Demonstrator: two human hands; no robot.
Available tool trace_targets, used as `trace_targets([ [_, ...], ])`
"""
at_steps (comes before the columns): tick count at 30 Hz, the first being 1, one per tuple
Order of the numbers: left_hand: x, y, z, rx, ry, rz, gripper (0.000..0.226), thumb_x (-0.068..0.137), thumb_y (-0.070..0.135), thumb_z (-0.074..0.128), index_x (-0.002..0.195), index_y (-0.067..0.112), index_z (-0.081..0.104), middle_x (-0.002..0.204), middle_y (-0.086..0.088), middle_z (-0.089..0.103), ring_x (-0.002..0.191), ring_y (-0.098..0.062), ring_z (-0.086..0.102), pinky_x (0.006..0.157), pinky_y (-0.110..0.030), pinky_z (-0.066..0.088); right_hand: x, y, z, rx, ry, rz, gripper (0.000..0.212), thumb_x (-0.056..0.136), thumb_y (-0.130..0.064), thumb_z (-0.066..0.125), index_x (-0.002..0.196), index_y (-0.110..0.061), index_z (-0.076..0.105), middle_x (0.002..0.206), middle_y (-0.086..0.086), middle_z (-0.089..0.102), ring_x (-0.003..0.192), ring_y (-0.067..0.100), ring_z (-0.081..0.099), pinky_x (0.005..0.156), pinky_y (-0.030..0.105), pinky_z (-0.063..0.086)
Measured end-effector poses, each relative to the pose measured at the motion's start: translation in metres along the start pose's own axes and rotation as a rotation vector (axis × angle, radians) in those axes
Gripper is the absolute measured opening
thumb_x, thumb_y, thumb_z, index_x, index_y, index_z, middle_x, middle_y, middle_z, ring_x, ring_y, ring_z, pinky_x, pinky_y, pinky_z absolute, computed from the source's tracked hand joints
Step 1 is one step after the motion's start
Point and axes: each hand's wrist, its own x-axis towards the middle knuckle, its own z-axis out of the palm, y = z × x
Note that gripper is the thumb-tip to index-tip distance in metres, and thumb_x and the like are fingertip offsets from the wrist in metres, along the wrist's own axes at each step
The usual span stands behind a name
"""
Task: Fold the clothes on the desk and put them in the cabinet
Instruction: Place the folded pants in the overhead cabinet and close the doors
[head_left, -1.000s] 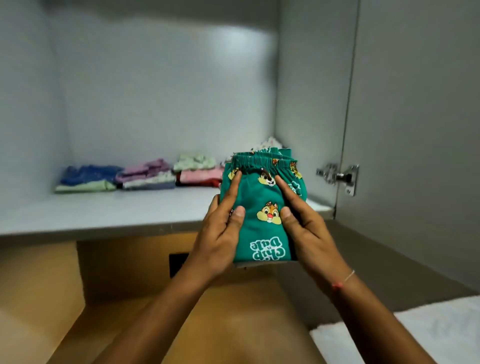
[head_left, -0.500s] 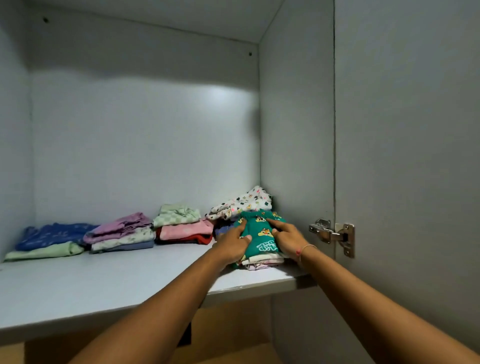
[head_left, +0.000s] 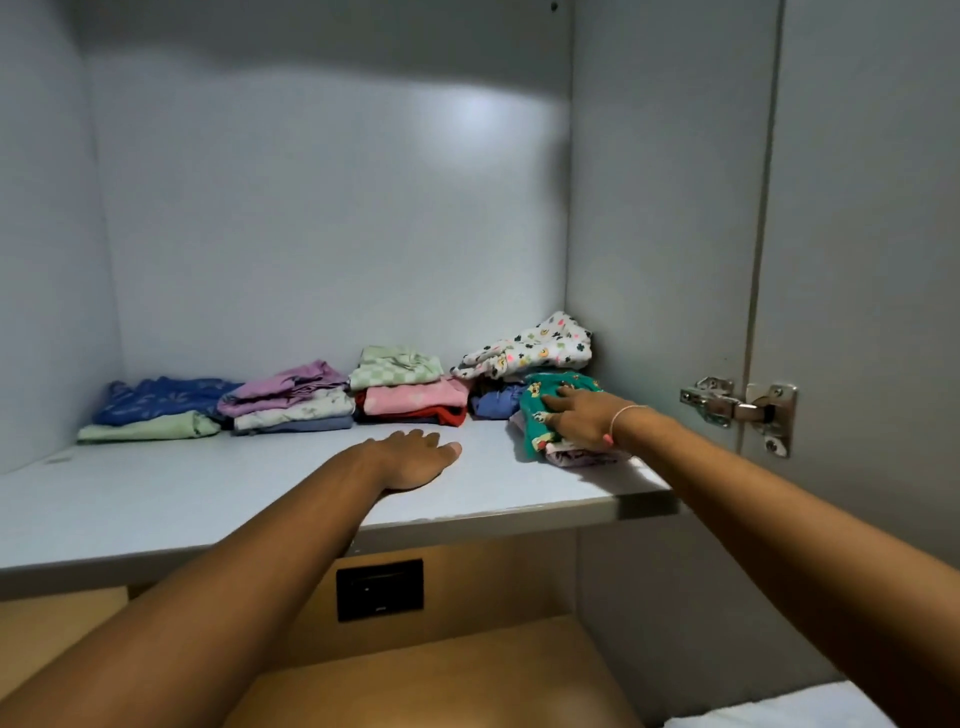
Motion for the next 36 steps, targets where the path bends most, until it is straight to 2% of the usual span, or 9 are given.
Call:
trace_targets([
  [3, 0.001, 0.000, 0.001, 0.026, 0.005, 0.008, 0.069, 0.097, 0.061, 0.014, 0.155, 0.023, 0.009, 0.164, -0.001, 0.002, 0.150, -0.022, 0.002, 0.120, -0.047, 0.002, 0.012, 0.017, -0.003, -0.012, -0.038, 0.037, 0.055, 0.103, -0.036, 0.025, 0.154, -0.021, 0.013, 0.164, 0.007, 0.005, 0.150, 0.027, 0.006, 0.122, 0.046, 0.007],
  [9, 0.005, -0.002, 0.003, 0.036, 0.003, 0.009, 0.068, 0.097, 0.060, 0.014, 0.155, 0.023, 0.009, 0.164, 0.000, 0.003, 0.150, -0.022, 0.002, 0.119, -0.049, 0.003, 0.022, 0.027, 0.003, -0.043, -0.010, 0.037, 0.054, 0.103, -0.035, 0.022, 0.154, -0.019, 0.012, 0.164, 0.007, 0.003, 0.151, 0.026, 0.004, 0.121, 0.047, 0.009],
  [20, 0.012, -0.004, 0.007, 0.034, 0.017, 0.005, 0.068, 0.097, 0.060, 0.015, 0.154, 0.024, 0.010, 0.164, 0.000, 0.004, 0.150, -0.022, 0.003, 0.119, -0.049, 0.003, 0.018, 0.026, 0.006, -0.069, 0.027, 0.022, 0.053, 0.103, -0.038, 0.022, 0.154, -0.025, 0.011, 0.164, 0.004, 0.003, 0.150, 0.025, 0.007, 0.121, 0.044, 0.007],
  [23, 0.011, -0.005, 0.006, -0.021, 0.047, 0.020, 0.066, 0.098, 0.058, 0.020, 0.153, 0.023, 0.017, 0.163, -0.002, 0.013, 0.149, -0.024, 0.013, 0.120, -0.047, 0.009, 0.013, 0.026, 0.006, -0.022, 0.041, 0.015, 0.054, 0.103, -0.042, 0.024, 0.154, -0.024, 0.016, 0.163, 0.003, 0.007, 0.150, 0.024, 0.010, 0.122, 0.043, 0.009],
  [25, 0.001, -0.003, 0.002, -0.247, 0.131, 0.086, 0.059, 0.099, 0.051, 0.030, 0.149, 0.019, 0.030, 0.157, -0.008, 0.031, 0.140, -0.027, 0.033, 0.115, -0.047, 0.026, 0.002, 0.026, 0.007, 0.130, 0.147, 0.014, 0.054, 0.102, -0.045, 0.029, 0.152, -0.025, 0.024, 0.162, 0.001, 0.017, 0.148, 0.024, 0.018, 0.120, 0.039, 0.013],
  [27, -0.018, -0.005, -0.006, -0.327, 0.373, 0.108, 0.055, 0.099, 0.046, 0.035, 0.147, 0.018, 0.033, 0.154, -0.009, 0.035, 0.137, -0.029, 0.036, 0.112, -0.048, 0.032, -0.010, 0.024, 0.008, 0.272, 0.342, -0.040, 0.053, 0.102, -0.044, 0.032, 0.151, -0.025, 0.028, 0.160, 0.002, 0.025, 0.146, 0.024, 0.024, 0.119, 0.040, 0.016],
  [30, -0.054, -0.016, -0.021, -0.152, 0.705, 0.028, 0.061, 0.100, 0.047, 0.034, 0.152, 0.017, 0.024, 0.161, -0.005, 0.018, 0.149, -0.026, 0.012, 0.118, -0.049, 0.017, -0.029, 0.013, 0.000, 0.261, 0.559, -0.211, 0.053, 0.102, -0.039, 0.035, 0.151, -0.022, 0.027, 0.159, 0.005, 0.027, 0.147, 0.022, 0.021, 0.120, 0.041, 0.012],
  [32, -0.089, -0.027, -0.028, -0.156, 0.815, -0.042, 0.063, 0.100, 0.048, 0.032, 0.153, 0.018, 0.018, 0.163, -0.003, 0.012, 0.150, -0.024, 0.004, 0.118, -0.047, 0.012, -0.041, 0.000, -0.009, 0.210, 0.610, -0.322, 0.054, 0.102, -0.036, 0.037, 0.152, -0.019, 0.025, 0.159, 0.006, 0.026, 0.148, 0.023, 0.018, 0.120, 0.040, 0.011],
  [36, -0.188, -0.047, -0.045, -0.202, 0.998, -0.201, 0.064, 0.101, 0.048, 0.031, 0.154, 0.020, 0.009, 0.164, 0.000, 0.001, 0.150, -0.018, -0.006, 0.121, -0.042, 0.003, -0.063, -0.050, -0.039, 0.177, 0.683, -0.526, 0.057, 0.101, -0.032, 0.042, 0.152, -0.014, 0.024, 0.159, 0.010, 0.025, 0.149, 0.028, 0.016, 0.120, 0.045, 0.014],
])
